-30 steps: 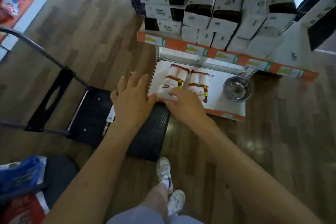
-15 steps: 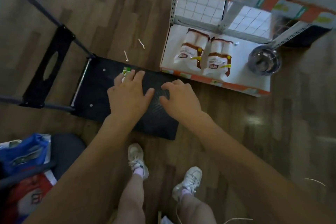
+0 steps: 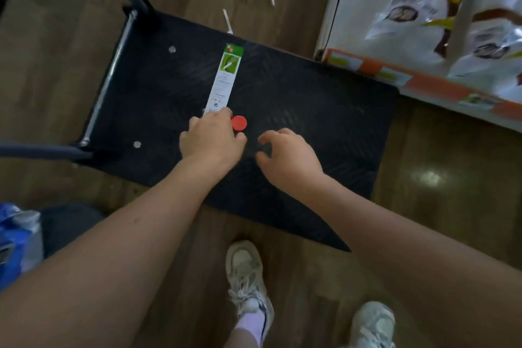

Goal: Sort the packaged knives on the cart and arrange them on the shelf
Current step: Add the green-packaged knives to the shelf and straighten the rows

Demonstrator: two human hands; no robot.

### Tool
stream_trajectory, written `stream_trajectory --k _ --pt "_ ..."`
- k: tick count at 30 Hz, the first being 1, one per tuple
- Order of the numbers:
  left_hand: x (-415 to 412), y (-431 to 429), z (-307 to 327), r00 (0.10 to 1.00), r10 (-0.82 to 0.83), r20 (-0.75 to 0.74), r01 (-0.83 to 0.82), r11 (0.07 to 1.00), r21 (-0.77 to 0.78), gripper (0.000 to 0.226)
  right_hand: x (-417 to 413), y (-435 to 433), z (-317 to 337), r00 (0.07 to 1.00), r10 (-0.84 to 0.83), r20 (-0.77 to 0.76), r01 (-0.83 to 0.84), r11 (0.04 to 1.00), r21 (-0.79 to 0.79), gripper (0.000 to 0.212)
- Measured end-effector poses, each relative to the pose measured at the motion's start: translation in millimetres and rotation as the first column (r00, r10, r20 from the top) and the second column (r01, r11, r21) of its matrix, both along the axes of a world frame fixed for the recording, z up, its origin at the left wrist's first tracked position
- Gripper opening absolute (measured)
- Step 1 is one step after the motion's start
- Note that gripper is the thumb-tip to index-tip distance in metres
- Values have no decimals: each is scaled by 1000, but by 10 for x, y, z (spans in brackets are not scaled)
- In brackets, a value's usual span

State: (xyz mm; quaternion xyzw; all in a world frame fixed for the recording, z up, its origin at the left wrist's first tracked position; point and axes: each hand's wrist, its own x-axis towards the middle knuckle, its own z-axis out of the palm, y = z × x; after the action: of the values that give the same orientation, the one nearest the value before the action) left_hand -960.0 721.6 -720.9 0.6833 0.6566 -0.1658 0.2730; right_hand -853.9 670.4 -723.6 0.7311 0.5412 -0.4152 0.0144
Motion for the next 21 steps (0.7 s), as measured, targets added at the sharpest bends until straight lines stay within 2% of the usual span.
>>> stream_trajectory --k 3,9,13,17,21 --pt "-52 129 -609 997 15 -69 -17 999 -30 46 -54 135 -593 998 42 35 -42 999 -6 36" --pt "-154 123 -1373 988 56 -141 -59 998 -15 54 -115 231 -1242 990 59 128 -62 998 20 34" --pt "-240 55 -1659 985 108 -137 -93 990 108 55 -138 207 -1484 982 76 173 -86 995 54 35" --pt "-300 15 -1781 985 165 -47 -150 962 227 51 -138 212 -1559 979 70 192 -89 992 94 34" --pt "-308 18 -1731 964 251 86 -264 939 222 54 -86 234 -1480 983 104 150 -110 993 32 32"
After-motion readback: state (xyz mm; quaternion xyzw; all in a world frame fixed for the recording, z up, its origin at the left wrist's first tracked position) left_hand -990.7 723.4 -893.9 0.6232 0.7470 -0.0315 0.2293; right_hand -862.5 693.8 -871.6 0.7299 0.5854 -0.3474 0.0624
